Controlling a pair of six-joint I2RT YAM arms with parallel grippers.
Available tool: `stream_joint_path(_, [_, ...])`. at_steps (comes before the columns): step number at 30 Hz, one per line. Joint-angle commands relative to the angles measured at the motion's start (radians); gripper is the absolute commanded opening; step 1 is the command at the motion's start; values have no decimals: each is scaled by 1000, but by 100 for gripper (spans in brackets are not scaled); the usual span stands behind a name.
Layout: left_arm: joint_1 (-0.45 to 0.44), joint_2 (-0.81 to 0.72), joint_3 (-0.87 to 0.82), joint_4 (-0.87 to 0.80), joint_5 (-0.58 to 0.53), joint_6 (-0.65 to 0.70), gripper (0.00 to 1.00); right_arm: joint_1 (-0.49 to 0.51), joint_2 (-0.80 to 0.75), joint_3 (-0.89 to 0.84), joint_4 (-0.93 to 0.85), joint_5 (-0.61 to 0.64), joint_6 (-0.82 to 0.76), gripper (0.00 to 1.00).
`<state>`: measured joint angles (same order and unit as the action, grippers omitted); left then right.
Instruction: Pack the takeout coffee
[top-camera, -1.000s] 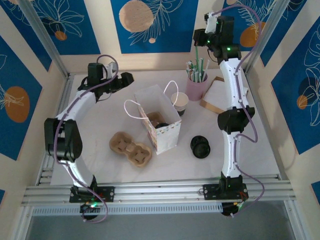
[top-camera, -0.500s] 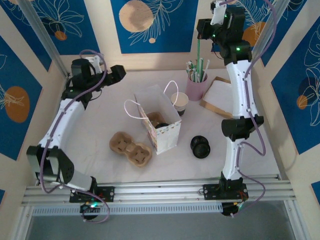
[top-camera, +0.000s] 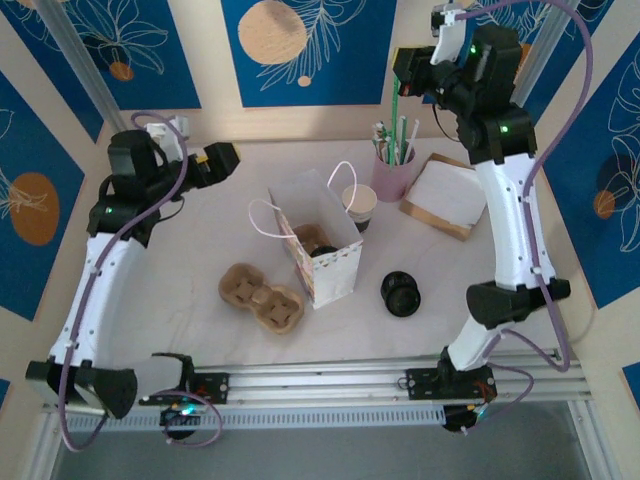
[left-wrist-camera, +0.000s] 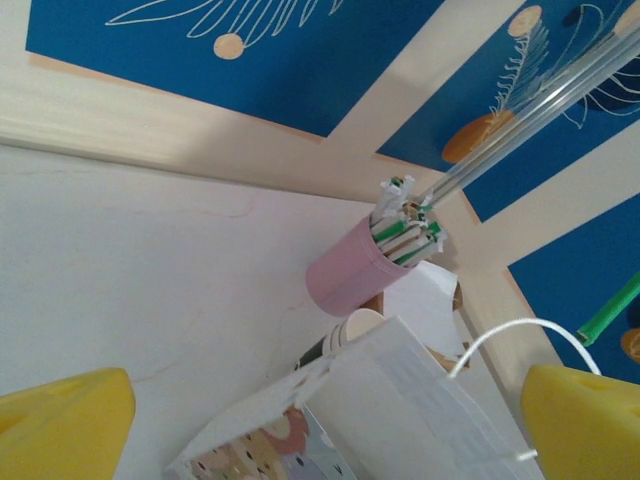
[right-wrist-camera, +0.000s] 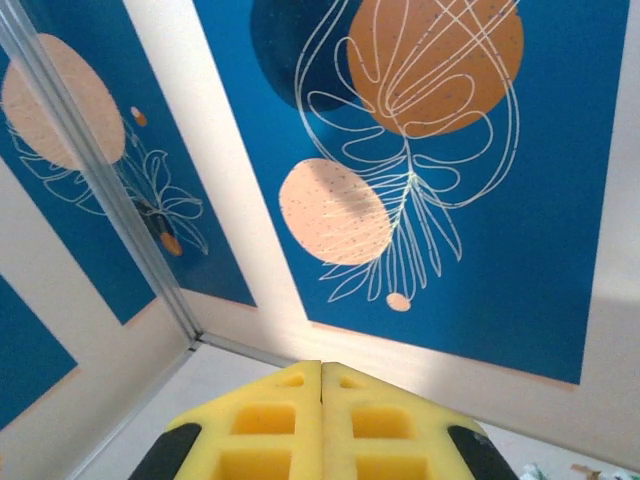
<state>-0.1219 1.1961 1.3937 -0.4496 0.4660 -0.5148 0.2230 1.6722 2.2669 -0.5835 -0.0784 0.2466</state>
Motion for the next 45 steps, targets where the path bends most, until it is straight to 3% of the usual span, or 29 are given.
stream_joint_path(1, [5, -42, -10, -57, 38, 9, 99, 14, -63, -75, 60, -38, 41, 0])
stream_joint_path(9, [5, -115, -49, -82, 48, 6, 100, 78, -154, -124, 41, -65, 54, 0])
stream_joint_path(24, [5, -299, -149, -154, 22, 13, 100, 320, -254, -169, 26, -47, 87, 0])
stream_joint_path(38, [6, -471, -238, -248, -75, 35, 100, 497, -198, -152, 28, -10, 110, 0])
stream_joint_path(45, [5, -487, -263, -264, -86, 33, 100, 569, -137, -152, 31, 21, 95, 0])
